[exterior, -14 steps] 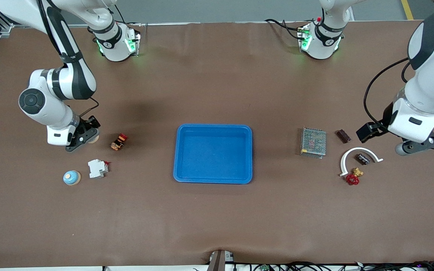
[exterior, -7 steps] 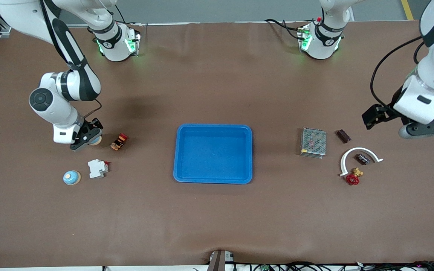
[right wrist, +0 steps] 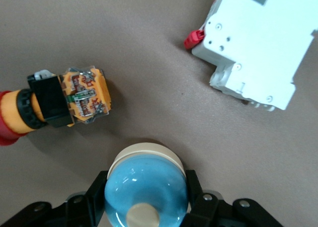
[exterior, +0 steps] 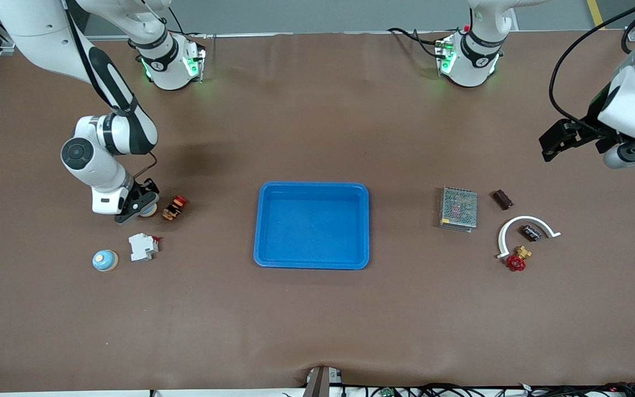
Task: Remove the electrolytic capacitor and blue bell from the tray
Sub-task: 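Place the bell with the right gripper while the left gripper withdraws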
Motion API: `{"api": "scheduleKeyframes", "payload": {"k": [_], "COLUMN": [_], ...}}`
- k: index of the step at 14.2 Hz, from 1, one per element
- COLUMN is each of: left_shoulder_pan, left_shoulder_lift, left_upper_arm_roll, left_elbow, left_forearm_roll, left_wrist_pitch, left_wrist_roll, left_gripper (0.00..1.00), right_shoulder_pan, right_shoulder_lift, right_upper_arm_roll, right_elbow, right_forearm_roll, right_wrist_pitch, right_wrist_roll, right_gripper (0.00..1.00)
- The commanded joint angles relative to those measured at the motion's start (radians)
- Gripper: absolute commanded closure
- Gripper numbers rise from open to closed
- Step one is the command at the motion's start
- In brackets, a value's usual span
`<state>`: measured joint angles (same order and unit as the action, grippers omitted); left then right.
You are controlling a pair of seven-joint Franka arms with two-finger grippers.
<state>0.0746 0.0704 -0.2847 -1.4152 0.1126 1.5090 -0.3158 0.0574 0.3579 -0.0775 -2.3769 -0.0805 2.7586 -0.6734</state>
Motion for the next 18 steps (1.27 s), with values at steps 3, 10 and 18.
{"api": "scheduleKeyframes", "payload": {"k": [3, 10, 18], "left_shoulder_pan": [-0.114, -0.176, -0.162], "left_shoulder_lift": [-0.081, -0.150, -0.176], "left_upper_arm_roll": [0.137, 0.240, 0.201], "left_elbow": [-0.065, -0.145, -0.160], "left_forearm_roll": [-0.056, -0.065, -0.065], "left_wrist_pitch": [-0.010, -0.018, -0.026], "left_wrist_roll": [0.026, 0.106, 0.093], "left_gripper": [0.00, 0.00, 0.00], "right_shoulder_pan": [-0.018, -0.005, 0.077], "right_shoulder_lift": [-0.010, -0.025, -0.050], "right_upper_arm_roll": [0.012, 0.018, 0.021], "right_elbow": [-0.019, 0.001, 0.344], "right_forearm_roll": [-0.021, -0.010, -0.010], "right_wrist_pitch": [0.019, -0.002, -0.504], "right_wrist_roll": [0.000, 0.073, 0.293], "right_gripper": [0.36, 0.00, 0.00]}}
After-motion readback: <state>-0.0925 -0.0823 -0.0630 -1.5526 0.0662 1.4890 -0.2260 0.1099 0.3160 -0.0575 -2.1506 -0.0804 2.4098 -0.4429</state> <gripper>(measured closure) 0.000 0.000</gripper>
